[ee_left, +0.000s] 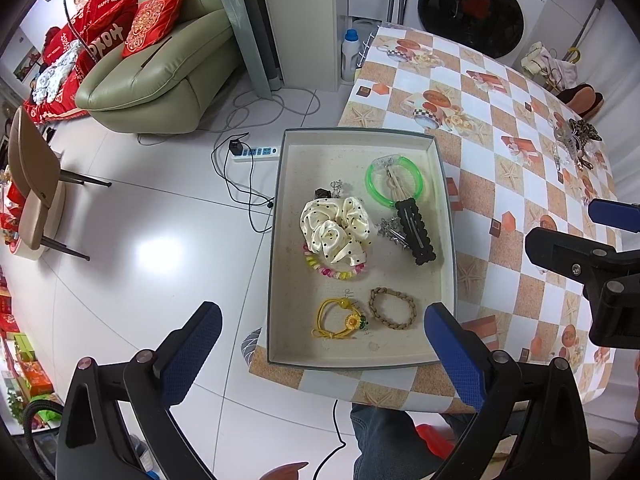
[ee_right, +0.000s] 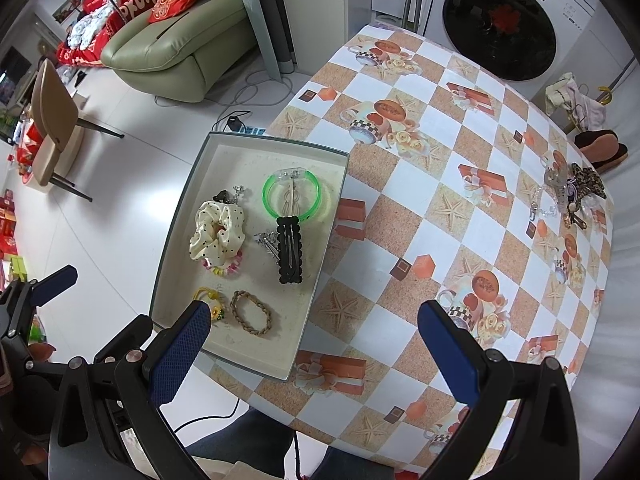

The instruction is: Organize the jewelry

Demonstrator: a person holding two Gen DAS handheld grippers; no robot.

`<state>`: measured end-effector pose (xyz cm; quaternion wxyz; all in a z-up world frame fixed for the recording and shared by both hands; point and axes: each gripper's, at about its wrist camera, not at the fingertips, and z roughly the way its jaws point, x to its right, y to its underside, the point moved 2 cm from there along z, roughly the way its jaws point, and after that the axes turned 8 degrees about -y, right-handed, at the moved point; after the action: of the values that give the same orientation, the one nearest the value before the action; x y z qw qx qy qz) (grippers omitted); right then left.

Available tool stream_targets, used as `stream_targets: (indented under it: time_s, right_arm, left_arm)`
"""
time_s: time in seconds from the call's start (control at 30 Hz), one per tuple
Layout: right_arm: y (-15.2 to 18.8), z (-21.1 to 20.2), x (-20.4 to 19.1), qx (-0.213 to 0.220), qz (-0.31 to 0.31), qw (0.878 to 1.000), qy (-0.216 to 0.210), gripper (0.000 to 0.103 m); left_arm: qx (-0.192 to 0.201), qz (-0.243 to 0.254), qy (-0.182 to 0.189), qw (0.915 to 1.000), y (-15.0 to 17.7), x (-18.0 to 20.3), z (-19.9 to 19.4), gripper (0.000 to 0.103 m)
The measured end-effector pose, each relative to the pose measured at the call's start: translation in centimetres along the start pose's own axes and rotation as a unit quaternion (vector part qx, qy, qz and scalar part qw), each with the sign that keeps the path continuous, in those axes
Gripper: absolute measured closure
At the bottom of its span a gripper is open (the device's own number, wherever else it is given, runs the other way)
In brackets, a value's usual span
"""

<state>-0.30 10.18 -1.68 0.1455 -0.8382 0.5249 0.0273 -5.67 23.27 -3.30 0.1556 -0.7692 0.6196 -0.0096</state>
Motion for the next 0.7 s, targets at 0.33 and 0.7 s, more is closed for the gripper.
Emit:
stream_targets:
  time_s: [0.33, 0.7]
  right_arm:
    - [-0.05, 0.04, -0.03, -0.001, 0.0, 1.0, 0.0, 0.0]
    - [0.28, 0.22, -0.35, -0.004, -0.002, 1.0, 0.0, 0.0]
  left_arm:
    - [-0.002, -0.001, -0.001, 1.0, 0.17, -0.08, 0.02, 0.0]
    - [-0.002, 0.001, 0.0, 1.0, 0.09, -0.07, 0.04, 0.0]
